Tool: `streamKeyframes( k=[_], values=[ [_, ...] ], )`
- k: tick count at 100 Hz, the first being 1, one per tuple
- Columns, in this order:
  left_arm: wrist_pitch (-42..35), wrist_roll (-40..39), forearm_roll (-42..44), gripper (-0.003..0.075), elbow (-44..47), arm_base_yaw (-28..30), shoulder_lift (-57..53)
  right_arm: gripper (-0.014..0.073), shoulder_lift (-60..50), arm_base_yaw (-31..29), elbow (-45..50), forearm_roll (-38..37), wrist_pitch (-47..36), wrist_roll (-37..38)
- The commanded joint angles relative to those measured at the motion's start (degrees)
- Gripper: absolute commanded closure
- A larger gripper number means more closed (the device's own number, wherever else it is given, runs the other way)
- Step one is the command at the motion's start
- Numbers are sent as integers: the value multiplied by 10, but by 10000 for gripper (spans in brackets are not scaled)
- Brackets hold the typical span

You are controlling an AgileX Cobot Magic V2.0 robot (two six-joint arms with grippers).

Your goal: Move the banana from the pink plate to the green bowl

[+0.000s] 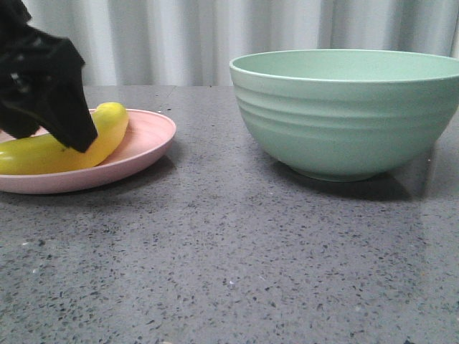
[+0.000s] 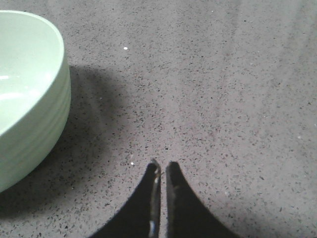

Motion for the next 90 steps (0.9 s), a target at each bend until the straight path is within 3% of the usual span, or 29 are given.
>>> streamKeyframes(
  k=[1, 32, 42, 64, 68, 90],
  values=[
    [-17, -5, -6, 227, -21, -3, 1, 657, 5, -1, -22, 0, -42, -1],
    [-17, -5, -6, 241, -21, -3, 23, 657, 5, -1, -22, 0, -41, -1],
    [-17, -5, -6, 349, -21, -3, 23, 657, 5, -1, -22, 0, -41, -1],
    [-19, -5, -6, 707, -21, -3, 23, 657, 5, -1, -22, 0, -32, -1],
    [-21, -4, -6, 741, -21, -3, 23, 657, 5, -1, -22, 0, -30, -1],
    [-12, 15, -5, 741, -40, -3, 21, 657, 5, -1, -46, 0, 27, -3]
  ],
)
